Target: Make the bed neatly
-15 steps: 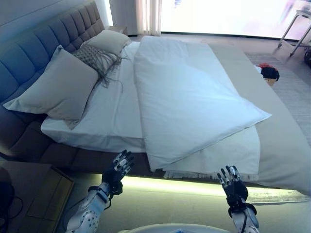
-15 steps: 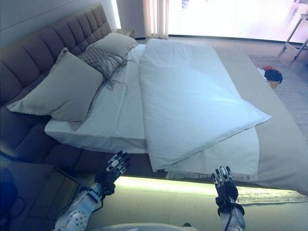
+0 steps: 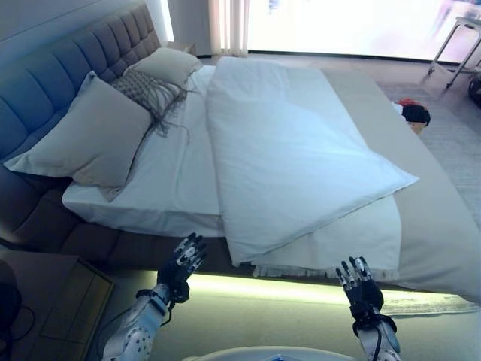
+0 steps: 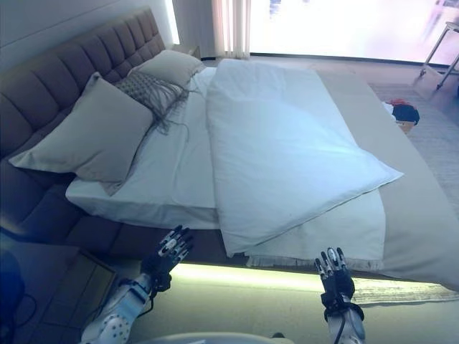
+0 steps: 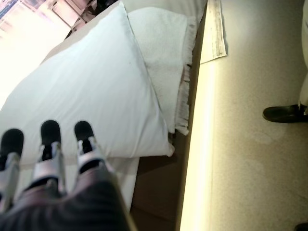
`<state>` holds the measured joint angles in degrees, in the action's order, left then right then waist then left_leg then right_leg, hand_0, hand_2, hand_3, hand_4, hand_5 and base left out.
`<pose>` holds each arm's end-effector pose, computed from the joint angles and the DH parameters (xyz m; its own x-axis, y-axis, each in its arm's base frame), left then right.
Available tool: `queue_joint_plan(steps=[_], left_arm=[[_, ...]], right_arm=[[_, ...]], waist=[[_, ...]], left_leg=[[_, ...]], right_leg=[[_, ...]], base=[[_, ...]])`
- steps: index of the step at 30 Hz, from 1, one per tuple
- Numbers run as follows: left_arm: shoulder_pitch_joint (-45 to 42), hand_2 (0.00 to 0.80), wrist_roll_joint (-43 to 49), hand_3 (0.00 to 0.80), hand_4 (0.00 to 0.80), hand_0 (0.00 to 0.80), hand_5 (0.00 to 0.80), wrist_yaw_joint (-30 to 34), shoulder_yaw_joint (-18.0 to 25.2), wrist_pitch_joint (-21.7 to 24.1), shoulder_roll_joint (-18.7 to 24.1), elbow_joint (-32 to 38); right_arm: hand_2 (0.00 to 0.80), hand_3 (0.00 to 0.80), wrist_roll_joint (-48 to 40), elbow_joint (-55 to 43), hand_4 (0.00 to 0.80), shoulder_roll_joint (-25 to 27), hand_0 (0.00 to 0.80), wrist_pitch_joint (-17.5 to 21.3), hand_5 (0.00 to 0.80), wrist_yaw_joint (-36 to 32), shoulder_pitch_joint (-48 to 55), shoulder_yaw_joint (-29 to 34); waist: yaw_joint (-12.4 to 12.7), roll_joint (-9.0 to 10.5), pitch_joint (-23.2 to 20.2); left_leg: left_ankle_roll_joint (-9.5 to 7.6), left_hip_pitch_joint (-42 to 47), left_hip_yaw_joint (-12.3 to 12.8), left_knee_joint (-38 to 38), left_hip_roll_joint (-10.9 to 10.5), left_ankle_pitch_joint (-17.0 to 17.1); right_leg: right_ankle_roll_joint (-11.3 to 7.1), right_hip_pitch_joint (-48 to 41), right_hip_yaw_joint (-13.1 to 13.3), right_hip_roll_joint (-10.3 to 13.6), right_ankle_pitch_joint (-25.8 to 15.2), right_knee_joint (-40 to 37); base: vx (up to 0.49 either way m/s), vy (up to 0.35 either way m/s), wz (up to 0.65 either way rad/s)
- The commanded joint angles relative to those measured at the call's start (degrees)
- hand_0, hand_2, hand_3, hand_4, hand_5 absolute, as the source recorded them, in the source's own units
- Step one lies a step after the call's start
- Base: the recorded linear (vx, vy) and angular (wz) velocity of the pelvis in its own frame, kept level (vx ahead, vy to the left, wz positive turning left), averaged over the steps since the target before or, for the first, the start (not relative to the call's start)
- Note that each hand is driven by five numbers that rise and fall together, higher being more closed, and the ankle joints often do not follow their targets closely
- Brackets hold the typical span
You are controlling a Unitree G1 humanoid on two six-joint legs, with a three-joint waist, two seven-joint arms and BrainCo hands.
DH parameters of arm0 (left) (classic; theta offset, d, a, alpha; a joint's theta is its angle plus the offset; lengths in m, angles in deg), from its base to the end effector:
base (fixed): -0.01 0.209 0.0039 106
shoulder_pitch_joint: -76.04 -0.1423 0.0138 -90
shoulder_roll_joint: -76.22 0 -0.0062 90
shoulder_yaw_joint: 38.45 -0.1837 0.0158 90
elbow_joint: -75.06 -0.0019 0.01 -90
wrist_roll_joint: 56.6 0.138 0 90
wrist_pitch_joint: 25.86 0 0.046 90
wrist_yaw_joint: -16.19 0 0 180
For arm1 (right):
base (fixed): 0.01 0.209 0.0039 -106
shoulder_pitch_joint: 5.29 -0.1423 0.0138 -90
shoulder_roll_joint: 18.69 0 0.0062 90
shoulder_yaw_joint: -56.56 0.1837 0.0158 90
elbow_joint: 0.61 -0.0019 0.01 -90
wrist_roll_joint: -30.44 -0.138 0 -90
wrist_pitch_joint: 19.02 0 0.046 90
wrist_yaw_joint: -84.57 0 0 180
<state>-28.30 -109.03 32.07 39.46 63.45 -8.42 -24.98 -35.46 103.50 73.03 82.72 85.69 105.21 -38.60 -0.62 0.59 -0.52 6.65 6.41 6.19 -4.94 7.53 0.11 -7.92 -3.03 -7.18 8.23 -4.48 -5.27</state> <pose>0.1292 0.2029 -0.0259 0.8969 -0.3033 -0.3218 0.0628 0.8077 -0.5863 0.0969 -0.2255 -0.0380 0.8566 -0.2458 -0.4538 0.4953 0.6382 0.5893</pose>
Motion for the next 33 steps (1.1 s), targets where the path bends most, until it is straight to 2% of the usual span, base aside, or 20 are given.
queue_joint_plan(steps=[1, 6, 9, 11, 12, 14, 15, 19, 21, 23, 24, 26, 28, 30, 33], left_arm=[[0.6, 0.0, 1.3, 0.0, 0.0, 0.0, 0.0, 1.4, 4.2, 3.2, 0.9, 2.0], [-0.6, 0.0, -0.2, 0.0, 0.0, 0.0, 0.0, 0.9, 5.0, 3.8, 0.9, 2.7], [-1.7, 0.0, -0.7, 0.0, 0.0, 0.0, 0.0, 2.3, 5.8, 3.6, 0.4, 2.9], [-2.4, 0.0, -0.8, 0.0, 0.0, 0.0, 0.0, 2.4, 5.8, 3.0, 0.3, 3.7], [-2.5, 0.0, -0.7, 0.0, 0.0, 0.0, 0.0, 2.4, 5.8, 2.5, 0.2, 4.3], [-2.7, 0.0, -0.6, 0.0, 0.0, 0.0, 0.0, 2.4, 5.9, 2.4, 0.1, 4.3], [-2.4, 0.0, -0.6, 0.0, 0.0, 0.0, 0.0, 1.8, 5.8, 2.3, 0.1, 3.7], [-2.3, 0.0, 0.0, 0.0, 0.0, 0.0, 0.0, -0.9, 6.2, 2.9, 0.2, 3.6], [-2.6, 0.0, 0.6, 0.0, 0.0, 0.0, 0.0, -1.5, 7.1, 3.7, 1.3, 2.7], [-2.8, 0.0, 1.2, 0.0, 0.0, 0.0, 0.0, -1.8, 7.5, 4.3, 2.1, 1.6], [-2.5, 0.0, 1.5, 0.0, 0.0, 0.0, 0.0, -2.7, 7.6, 4.9, 2.4, 0.2], [-1.6, 0.0, 0.8, 0.0, 0.0, 0.0, 0.0, -2.8, 8.5, 4.3, 3.3, -0.7], [-1.7, 0.0, 1.7, 0.0, 0.0, 0.0, 0.0, -2.2, 9.6, 2.8, 4.0, -0.4], [-2.2, 0.0, 2.1, 0.0, 0.0, 0.0, 0.0, -1.1, 10.2, 1.5, 4.7, 0.2], [-2.5, 0.0, 2.1, 0.0, 0.0, 0.0, 0.0, -0.3, 10.4, -0.1, 5.3, 0.9]], right_arm=[[0.0, 0.0, 1.0, -4.3, 0.0, 0.3, 0.0, 0.0, 0.0, -1.4, -0.5, 2.1], [0.0, 0.0, -0.4, -4.7, 0.0, 1.9, 0.0, -0.6, 0.0, -1.7, -0.5, 2.2], [0.0, 0.0, -2.1, -4.0, 0.0, 2.8, 0.0, -0.6, 0.0, -2.4, -0.5, 2.8], [0.0, 0.0, -2.2, -3.9, 0.0, 3.1, 0.0, -0.5, 0.0, -2.9, -0.5, 3.0], [0.0, 0.0, -1.7, -4.2, 0.0, 3.1, 0.0, -0.4, 0.0, -3.1, -0.3, 3.2], [0.0, 0.0, -1.6, -4.1, 0.0, 2.8, 0.0, -0.2, 0.0, -3.5, 0.1, 3.1], [0.0, 0.0, -1.5, -3.5, 0.0, 2.3, 0.0, -0.3, 0.0, -3.6, 0.1, 2.9], [0.0, 0.0, -0.3, -4.6, 0.0, 0.8, 0.0, -1.3, 0.0, -4.3, 1.2, 2.2], [0.0, 0.0, 0.2, -5.5, 0.0, 0.3, 0.0, -1.1, 0.0, -5.0, 0.8, 1.7], [0.0, 0.0, -0.1, -5.7, 0.0, 0.0, 0.0, -0.6, 0.0, -5.1, 0.5, 1.2], [0.0, 0.0, 0.1, -5.4, 0.0, -0.2, 0.0, -0.5, 0.0, -4.7, -0.2, 0.6], [0.0, 0.0, 0.2, -5.3, 0.0, -0.5, 0.0, 0.2, 0.0, -4.1, -0.8, -0.3], [0.0, 0.0, 0.0, -5.4, 0.0, -0.9, 0.0, 1.0, 0.0, -4.2, -0.3, -0.2], [0.0, 0.0, -0.1, -4.7, 0.0, -1.5, 0.0, 1.4, 0.0, -5.1, 0.5, 0.8], [0.0, 0.0, -1.4, -3.0, 0.0, -1.6, 0.0, 1.3, 0.0, -7.1, 0.5, 2.4]], waist=[[0.3, 1.85, 0.2], [1.2, 3.1, 2.8], [2.1, 3.23, 3.6], [2.1, 2.83, 3.6], [1.7, 2.22, 3.3], [1.2, 1.7, 2.9], [0.7, 1.5, 2.7], [0.0, 1.04, 2.2], [-0.1, 0.33, 3.0], [0.4, -0.04, 3.9], [1.2, -0.6, 4.8], [1.8, -1.16, 6.0], [2.0, -0.6, 6.5], [1.8, 0.54, 6.5], [1.8, 2.75, 6.7]], left_leg=[[-2.2, -2.4, 1.0, 4.5, 0.6, -0.8], [-1.07, -7.4, -3.3, 14.0, 2.3, -0.6], [-1.57, -9.3, -4.9, 17.8, -0.7, -1.1], [-2.45, -9.5, -4.2, 17.7, -3.2, -2.1], [-3.04, -9.4, -3.1, 16.9, -4.8, -2.6], [-3.57, -8.6, -3.1, 14.9, -6.1, -3.4], [-3.88, -7.6, -2.0, 13.5, -6.4, -3.9], [-5.19, -5.1, -1.2, 9.5, -7.3, -3.5], [-7.12, -4.9, -1.6, 9.6, -8.1, -3.7], [-8.47, -5.1, -1.8, 10.6, -9.1, -4.6], [-9.3, -5.0, -1.4, 11.4, -9.5, -5.1], [-10.44, -4.8, -1.1, 12.7, -10.1, -6.0], [-10.58, -4.8, -1.3, 14.4, -10.8, -7.2], [-9.82, -5.0, -2.9, 15.8, -11.2, -8.5], [-7.56, -4.9, -5.5, 18.2, -10.9, -11.1]], right_leg=[[1.41, 1.6, 0.0, -2.6, 0.8, 2.3], [3.42, 2.7, 1.7, -4.5, 1.1, 3.6], [3.61, 1.7, 1.8, -4.4, 0.3, 2.1], [3.36, 1.6, 1.7, -4.0, 0.2, 1.8], [3.23, 2.0, 1.7, -3.6, 0.4, 2.2], [2.63, 2.8, 2.1, -3.0, 0.4, 3.1], [2.25, 3.0, 2.1, -2.4, 0.3, 3.3], [0.68, 4.0, 0.9, -0.1, 0.8, 6.5], [-0.47, 8.7, -0.1, 2.3, 0.1, 18.5], [-0.39, 11.6, -2.2, 3.5, -0.6, 25.9], [-0.05, 13.2, -4.4, 5.2, -2.1, 32.3], [-0.25, 16.7, -5.0, 8.7, -5.8, 39.6], [-1.26, 17.9, -2.7, 10.5, -8.9, 38.4], [-2.53, 17.1, 0.2, 11.6, -12.6, 31.6], [-3.73, 13.4, 2.4, 14.0, -14.3, 16.1]], base=[[-0.001, -0.129, -0.04], [-0.047, -0.133, -0.03], [0.006, -0.003, -0.13], [0.043, 0.119, -0.25], [0.062, 0.187, -0.09], [0.112, 0.228, -0.02], [0.139, 0.21, -0.14], [0.111, 0.152, -0.03], [0.051, 0.172, 0.04], [0.063, 0.157, -0.13], [0.1, 0.168, -0.29], [0.126, 0.098, -0.35], [0.179, -0.115, -0.17], [0.227, -0.265, 0.08], [0.308, -0.449, 0.22]])
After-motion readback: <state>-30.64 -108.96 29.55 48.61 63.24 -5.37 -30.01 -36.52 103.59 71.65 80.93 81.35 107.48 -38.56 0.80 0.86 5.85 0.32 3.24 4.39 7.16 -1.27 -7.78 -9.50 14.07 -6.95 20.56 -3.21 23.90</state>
